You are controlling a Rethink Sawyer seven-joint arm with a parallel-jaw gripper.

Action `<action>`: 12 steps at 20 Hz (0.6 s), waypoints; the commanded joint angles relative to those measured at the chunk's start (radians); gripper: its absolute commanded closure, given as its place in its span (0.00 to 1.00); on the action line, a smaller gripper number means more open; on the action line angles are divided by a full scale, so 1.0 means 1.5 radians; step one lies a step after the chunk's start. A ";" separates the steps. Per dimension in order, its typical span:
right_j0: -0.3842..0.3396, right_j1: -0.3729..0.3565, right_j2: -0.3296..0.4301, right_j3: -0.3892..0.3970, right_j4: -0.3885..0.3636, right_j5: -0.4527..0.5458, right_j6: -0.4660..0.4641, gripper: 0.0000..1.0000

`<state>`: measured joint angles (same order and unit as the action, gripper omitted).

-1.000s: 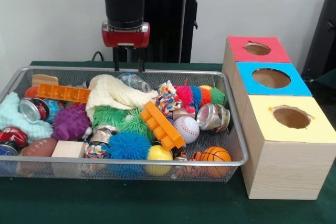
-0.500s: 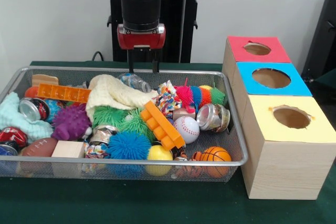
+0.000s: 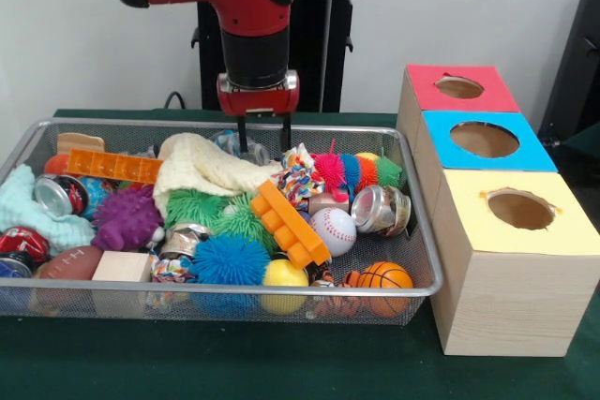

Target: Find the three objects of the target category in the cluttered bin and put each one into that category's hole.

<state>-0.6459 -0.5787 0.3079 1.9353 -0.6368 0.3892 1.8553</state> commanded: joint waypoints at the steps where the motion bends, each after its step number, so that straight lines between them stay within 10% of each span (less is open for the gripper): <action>1: -0.035 0.047 -0.005 -0.085 -0.042 -0.012 -0.021 0.00; 12: -0.079 -0.009 0.014 -0.037 -0.037 0.006 -0.040 0.00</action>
<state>-0.7397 -0.5696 0.3074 1.9217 -0.6370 0.3882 1.8553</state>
